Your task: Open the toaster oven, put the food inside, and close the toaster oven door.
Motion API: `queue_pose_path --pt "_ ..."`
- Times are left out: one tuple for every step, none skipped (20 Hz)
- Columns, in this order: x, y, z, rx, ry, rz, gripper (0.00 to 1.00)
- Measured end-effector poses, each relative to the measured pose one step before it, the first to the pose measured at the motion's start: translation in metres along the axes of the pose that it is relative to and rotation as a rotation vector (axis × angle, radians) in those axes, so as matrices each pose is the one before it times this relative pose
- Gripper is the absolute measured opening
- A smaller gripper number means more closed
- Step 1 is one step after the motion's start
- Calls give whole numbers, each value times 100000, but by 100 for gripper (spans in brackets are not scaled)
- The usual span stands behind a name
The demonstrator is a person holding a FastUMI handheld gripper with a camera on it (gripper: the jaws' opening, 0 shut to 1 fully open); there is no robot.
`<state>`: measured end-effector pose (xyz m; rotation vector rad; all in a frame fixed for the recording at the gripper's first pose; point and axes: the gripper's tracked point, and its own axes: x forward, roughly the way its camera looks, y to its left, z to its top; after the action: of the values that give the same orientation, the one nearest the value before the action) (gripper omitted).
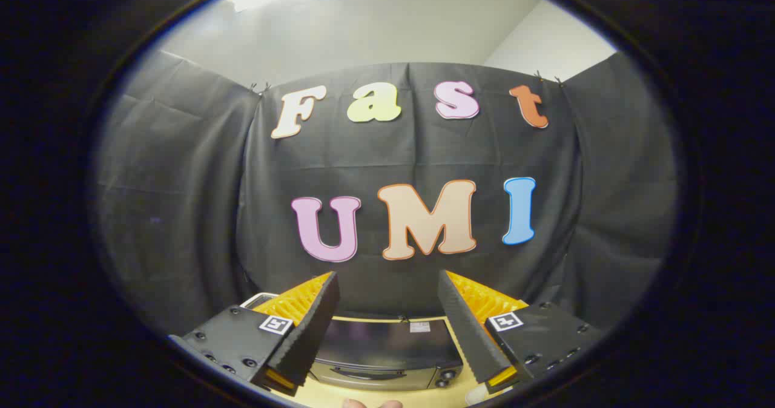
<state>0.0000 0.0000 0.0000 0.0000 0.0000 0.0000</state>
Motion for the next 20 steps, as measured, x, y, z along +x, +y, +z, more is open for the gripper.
queue_pose_path --pt "-92 -30 214 -1014 -800 -1155 100" --pt "18 -280 26 -344 -555 -1907 100" --pt "-27 29 184 920 -562 -446 100" --pt "-11 528 198 1666 -973 517 100" --pt "-20 217 360 1766 -1014 420 100" --pt "27 -160 346 1732 -881 84 100" --pt "-9 -80 157 864 -550 112 100" --pt "35 -170 -39 243 -217 -225 100" --pt "100 -289 -57 -326 42 -525 100" --pt "155 -211 -221 -269 219 -511 100" --pt "57 -116 12 -209 -5 -38 100" --pt "69 17 -187 -241 -27 132 100" --pt "166 -43 -48 -200 90 82 100" --pt "172 -54 -158 89 -126 229 100" --pt "216 36 -76 315 -623 102 100" --pt "398 -121 -546 719 -337 -249 100" --pt "482 -52 -1097 880 1141 104 100" --pt "478 3 -1608 524 1653 -26 100" --pt "430 -100 -1392 18 1185 -433 100" --pt "381 -98 -1678 -228 2059 -498 100"
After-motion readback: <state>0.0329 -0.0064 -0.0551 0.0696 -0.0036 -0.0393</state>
